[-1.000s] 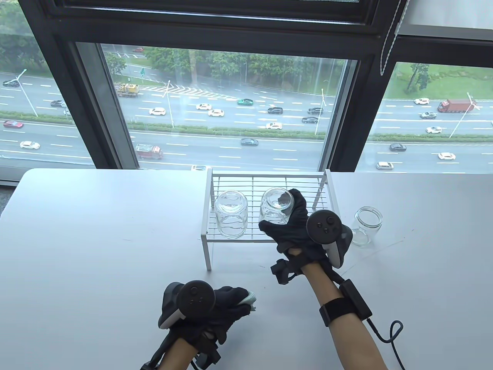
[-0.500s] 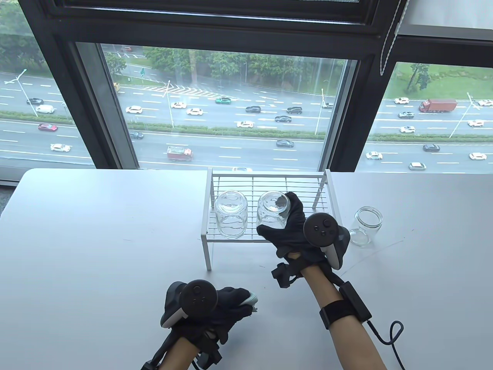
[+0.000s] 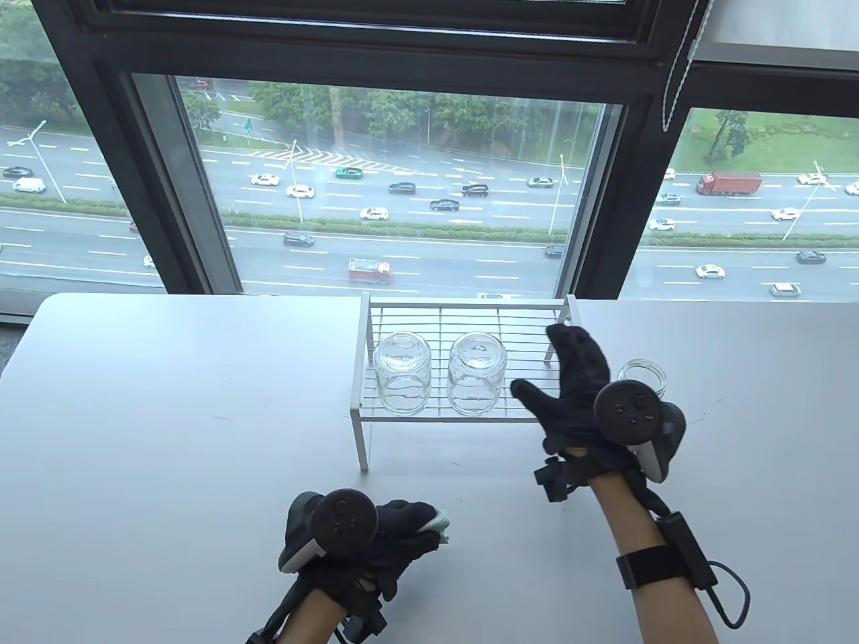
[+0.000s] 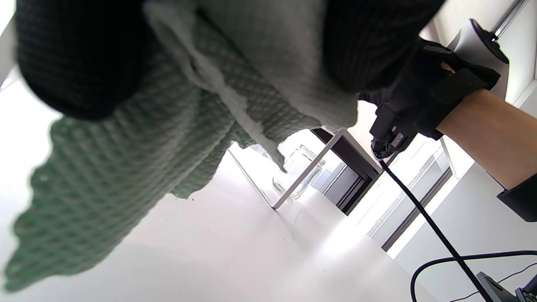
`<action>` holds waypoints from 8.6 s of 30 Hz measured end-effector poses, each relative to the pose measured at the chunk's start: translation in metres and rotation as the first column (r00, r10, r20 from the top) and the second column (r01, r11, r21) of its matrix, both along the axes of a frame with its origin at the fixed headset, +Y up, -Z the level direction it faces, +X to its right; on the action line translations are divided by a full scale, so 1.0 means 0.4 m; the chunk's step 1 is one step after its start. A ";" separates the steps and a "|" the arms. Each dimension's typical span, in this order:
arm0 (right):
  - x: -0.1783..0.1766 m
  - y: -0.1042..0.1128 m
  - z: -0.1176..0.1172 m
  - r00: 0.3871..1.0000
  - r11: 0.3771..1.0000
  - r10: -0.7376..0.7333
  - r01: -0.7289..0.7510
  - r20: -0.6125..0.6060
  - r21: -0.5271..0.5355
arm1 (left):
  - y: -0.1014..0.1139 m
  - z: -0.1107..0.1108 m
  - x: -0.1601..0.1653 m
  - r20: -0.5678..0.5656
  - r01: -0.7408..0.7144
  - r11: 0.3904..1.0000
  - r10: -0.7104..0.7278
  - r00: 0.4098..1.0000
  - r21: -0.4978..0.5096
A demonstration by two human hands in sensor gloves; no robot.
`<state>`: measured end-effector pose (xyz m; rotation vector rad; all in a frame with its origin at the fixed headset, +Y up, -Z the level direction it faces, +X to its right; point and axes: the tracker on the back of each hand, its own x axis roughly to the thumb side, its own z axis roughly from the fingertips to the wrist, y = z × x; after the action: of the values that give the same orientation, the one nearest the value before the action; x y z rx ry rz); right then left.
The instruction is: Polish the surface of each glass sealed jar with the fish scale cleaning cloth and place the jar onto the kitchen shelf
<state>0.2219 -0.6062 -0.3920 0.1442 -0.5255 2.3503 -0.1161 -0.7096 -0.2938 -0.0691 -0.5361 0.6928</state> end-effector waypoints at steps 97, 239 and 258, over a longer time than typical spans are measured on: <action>-0.169 -0.252 0.252 0.655 0.786 -0.605 0.401 -0.453 -0.470 | -0.065 0.021 0.042 -0.163 -0.864 0.279 0.913 0.374 -0.419; -0.221 -0.259 0.286 0.653 0.865 -0.425 0.090 -0.626 -0.494 | 0.056 0.066 0.028 0.142 -0.528 0.823 0.509 0.849 0.209; -0.163 -0.219 0.295 0.905 0.984 -0.123 0.058 -0.407 -0.168 | 0.061 0.038 -0.029 -0.016 -0.421 0.884 0.432 0.902 0.202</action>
<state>0.1568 -0.6937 -0.2742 0.5260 -0.1382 2.1707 -0.1275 -0.6853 -0.2787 0.2613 -0.5641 1.0669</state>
